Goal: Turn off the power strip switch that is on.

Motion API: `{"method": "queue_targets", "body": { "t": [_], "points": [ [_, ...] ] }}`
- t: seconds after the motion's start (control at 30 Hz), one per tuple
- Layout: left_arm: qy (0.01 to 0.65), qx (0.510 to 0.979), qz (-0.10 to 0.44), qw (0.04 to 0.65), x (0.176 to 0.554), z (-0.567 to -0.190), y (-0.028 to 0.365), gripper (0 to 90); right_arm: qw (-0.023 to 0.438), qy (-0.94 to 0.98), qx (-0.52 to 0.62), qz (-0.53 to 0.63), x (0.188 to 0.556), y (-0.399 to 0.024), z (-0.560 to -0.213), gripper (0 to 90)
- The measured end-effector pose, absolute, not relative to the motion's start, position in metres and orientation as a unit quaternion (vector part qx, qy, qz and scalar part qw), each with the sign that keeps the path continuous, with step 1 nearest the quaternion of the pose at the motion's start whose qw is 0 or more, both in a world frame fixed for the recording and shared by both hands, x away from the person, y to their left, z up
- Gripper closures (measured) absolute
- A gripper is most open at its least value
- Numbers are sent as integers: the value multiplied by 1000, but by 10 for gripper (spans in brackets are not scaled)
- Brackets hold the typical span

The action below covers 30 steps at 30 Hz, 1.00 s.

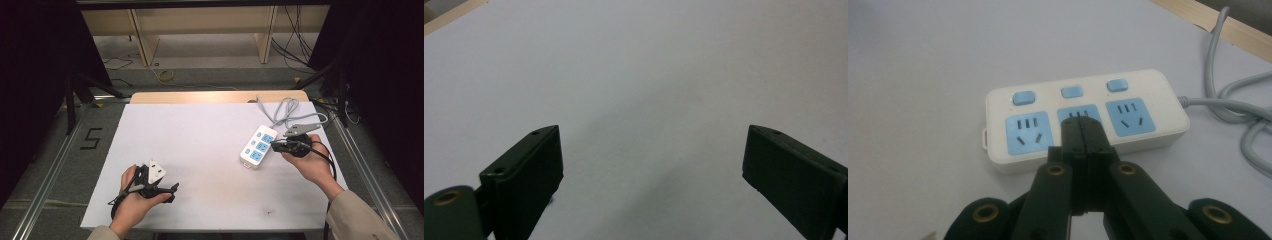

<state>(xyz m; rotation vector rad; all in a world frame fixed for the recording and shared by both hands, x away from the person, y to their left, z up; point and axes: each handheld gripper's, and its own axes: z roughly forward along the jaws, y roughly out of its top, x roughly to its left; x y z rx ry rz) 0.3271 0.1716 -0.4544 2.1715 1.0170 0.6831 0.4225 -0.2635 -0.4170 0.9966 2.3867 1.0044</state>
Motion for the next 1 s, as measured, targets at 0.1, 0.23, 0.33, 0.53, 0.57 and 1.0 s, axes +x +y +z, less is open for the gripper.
{"method": "queue_targets", "body": {
  "t": [0.1, 0.23, 0.33, 0.53, 0.57, 1.0],
  "points": [
    [386, 826, 260, 319, 327, -455, 171, 89, 183, 847, 352, 354, 425, -261, -417, 900],
    [386, 826, 260, 319, 327, -455, 171, 89, 181, 848, 354, 351, 430, -259, -419, 900],
    [386, 826, 260, 318, 327, -455, 171, 89, 179, 848, 355, 350, 431, -259, -420, 900],
    [384, 827, 259, 317, 327, -455, 171, 89, 179, 850, 354, 346, 437, -256, -420, 900],
    [384, 827, 259, 317, 327, -455, 171, 89, 180, 851, 353, 345, 439, -253, -419, 900],
    [385, 827, 259, 318, 328, -455, 171, 90, 175, 859, 347, 333, 451, -242, -421, 900]
  ]
}}
